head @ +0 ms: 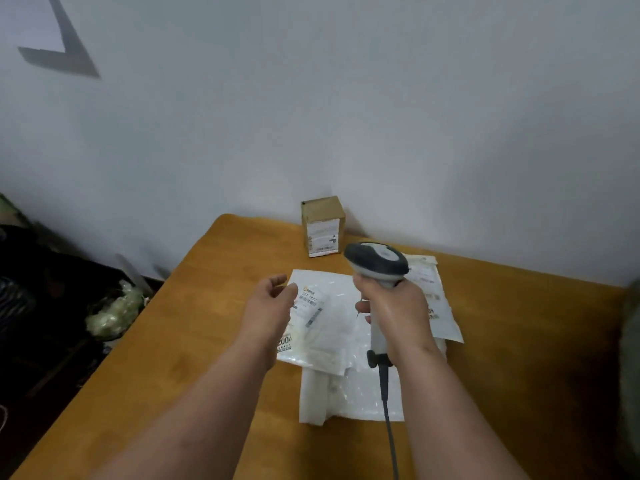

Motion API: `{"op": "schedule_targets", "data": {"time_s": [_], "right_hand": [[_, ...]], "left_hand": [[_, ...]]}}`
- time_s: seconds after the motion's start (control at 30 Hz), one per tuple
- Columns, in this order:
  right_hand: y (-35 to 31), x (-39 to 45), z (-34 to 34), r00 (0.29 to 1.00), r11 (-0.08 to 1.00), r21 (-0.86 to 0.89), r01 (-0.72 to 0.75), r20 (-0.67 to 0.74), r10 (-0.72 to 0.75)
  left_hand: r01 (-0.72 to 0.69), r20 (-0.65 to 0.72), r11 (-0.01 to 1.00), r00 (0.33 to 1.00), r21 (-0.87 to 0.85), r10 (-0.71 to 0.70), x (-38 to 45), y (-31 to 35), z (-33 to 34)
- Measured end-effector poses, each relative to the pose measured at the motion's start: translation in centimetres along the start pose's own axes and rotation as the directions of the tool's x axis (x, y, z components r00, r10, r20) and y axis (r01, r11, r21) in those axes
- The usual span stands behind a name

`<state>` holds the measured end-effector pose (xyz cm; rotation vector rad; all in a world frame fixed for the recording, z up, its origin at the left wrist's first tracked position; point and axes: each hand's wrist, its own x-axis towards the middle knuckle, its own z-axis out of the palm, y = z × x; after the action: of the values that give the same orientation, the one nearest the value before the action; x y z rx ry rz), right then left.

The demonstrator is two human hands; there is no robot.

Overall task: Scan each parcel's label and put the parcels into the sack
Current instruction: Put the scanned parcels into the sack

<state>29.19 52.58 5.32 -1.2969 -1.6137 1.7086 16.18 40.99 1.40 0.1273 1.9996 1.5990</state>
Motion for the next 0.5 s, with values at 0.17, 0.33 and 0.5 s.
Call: {"op": "schedule_targets", "data": {"time_s": [0.17, 0.33, 0.5], "right_hand": [[1.7, 5.0, 1.8, 0.996, 0.995, -0.044, -0.093, 0.001, 0.093], [3.2, 9.2, 3.4, 0.991, 0.989, -0.061, -0.137, -0.015, 0.136], [5.1, 11.2, 4.5, 0.981, 0.98, -0.058, -0.192, -0.044, 0.189]], "left_hand": [[-0.148, 0.08, 0.969, 0.988, 0.197, 0.135, 8.6, 2.7, 3.7], [-0.331, 0.145, 0.769, 0.942, 0.546, 0.302, 16.7, 4.5, 6.7], [-0.429, 0.337, 0.399, 0.898, 0.81, 0.282, 22.3, 5.0, 8.6]]}}
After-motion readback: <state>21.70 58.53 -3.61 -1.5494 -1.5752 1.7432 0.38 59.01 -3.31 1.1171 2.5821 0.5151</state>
